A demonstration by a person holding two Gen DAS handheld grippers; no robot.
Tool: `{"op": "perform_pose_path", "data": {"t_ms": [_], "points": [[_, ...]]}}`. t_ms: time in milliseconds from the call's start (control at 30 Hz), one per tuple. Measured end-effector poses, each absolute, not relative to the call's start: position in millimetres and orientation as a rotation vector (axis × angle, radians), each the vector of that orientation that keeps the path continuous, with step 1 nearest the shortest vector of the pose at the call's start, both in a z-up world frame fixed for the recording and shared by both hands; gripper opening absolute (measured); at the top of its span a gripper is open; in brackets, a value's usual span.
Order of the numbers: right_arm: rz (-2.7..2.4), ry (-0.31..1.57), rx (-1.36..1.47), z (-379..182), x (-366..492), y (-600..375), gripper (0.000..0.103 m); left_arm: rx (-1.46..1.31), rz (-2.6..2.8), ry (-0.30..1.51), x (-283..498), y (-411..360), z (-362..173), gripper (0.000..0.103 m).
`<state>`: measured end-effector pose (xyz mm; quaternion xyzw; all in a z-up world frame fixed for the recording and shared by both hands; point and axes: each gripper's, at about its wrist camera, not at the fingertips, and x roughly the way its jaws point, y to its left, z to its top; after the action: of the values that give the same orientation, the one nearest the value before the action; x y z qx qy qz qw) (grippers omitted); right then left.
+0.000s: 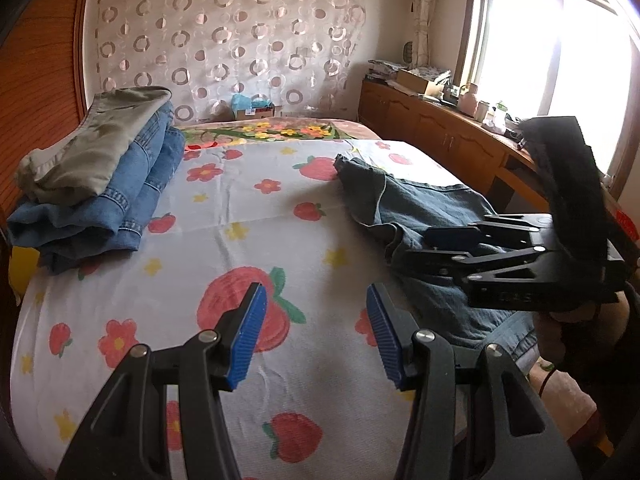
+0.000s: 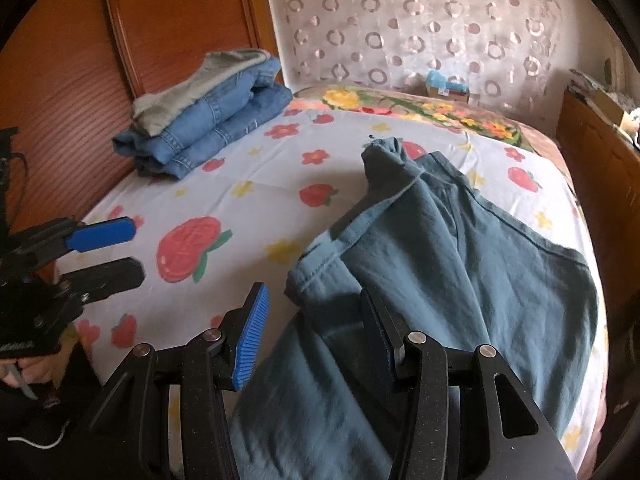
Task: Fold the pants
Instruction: 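Fold the held leg over the other leg with the right gripper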
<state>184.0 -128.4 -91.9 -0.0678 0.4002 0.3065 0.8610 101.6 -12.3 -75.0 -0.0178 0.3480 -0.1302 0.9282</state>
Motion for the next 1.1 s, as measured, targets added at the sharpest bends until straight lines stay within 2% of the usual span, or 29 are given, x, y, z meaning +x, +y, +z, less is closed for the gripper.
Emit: {"op": "perform_pose_path", "data": {"t_ms": [267,300,333,400,433,833,1100], "points": [[0.606,0.868,-0.211,-104,196,-120,0.047,-0.037,-0.272,0.723,102,-12,-80,0.051],[0.601,0.868,-0.212,-104,198,-121,0.038,-0.037,-0.273,0.725,102,-13,-81,0.051],[0.595,0.869,-0.214,-105,199,-122,0.024,-0.036,-0.275,0.726,101,-13,-81,0.051],[0.591,0.857,-0.199,-102,201,-127,0.009,-0.033,-0.277,0.727,101,-15,-82,0.051],[0.596,0.85,-0.181,-99,201,-130,0.007,-0.033,-0.278,0.728,101,-15,-82,0.051],[0.495,0.744,-0.134,-43,221,-200,0.006,-0.007,-0.306,0.735,98,-29,-84,0.051],[0.383,0.794,-0.134,-50,260,-251,0.006,-0.003,-0.31,0.739,97,-32,-85,0.051]]}}
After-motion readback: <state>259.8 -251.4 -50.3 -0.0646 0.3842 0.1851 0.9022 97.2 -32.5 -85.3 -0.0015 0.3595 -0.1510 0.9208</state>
